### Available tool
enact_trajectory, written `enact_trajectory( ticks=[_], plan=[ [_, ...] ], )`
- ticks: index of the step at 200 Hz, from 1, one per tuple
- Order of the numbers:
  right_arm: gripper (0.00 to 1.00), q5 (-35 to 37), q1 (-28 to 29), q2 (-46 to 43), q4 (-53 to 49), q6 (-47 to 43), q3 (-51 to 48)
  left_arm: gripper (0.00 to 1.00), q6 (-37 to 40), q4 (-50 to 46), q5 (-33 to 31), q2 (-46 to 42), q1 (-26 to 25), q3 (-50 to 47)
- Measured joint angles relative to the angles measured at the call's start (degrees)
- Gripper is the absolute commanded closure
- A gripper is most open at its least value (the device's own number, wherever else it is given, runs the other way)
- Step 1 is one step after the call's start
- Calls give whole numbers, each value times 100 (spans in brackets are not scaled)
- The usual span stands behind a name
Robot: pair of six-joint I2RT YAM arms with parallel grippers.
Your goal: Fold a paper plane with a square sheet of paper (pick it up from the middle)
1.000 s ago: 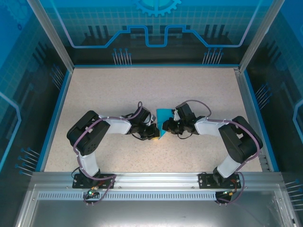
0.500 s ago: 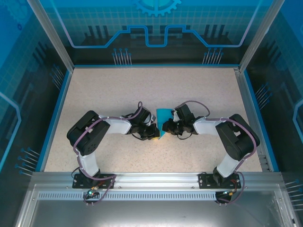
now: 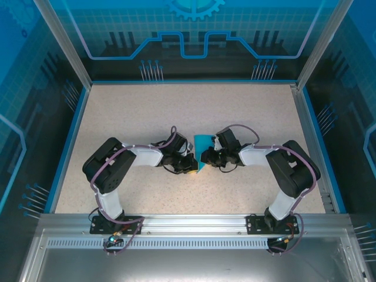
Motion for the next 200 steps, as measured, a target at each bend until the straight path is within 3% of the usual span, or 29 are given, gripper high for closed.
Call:
enact_trajectory(
  ticks=[200],
  plan=[
    [81,66,0,240,-306,-15,291,89,-2,186,-11,-291,0,-4]
  ],
)
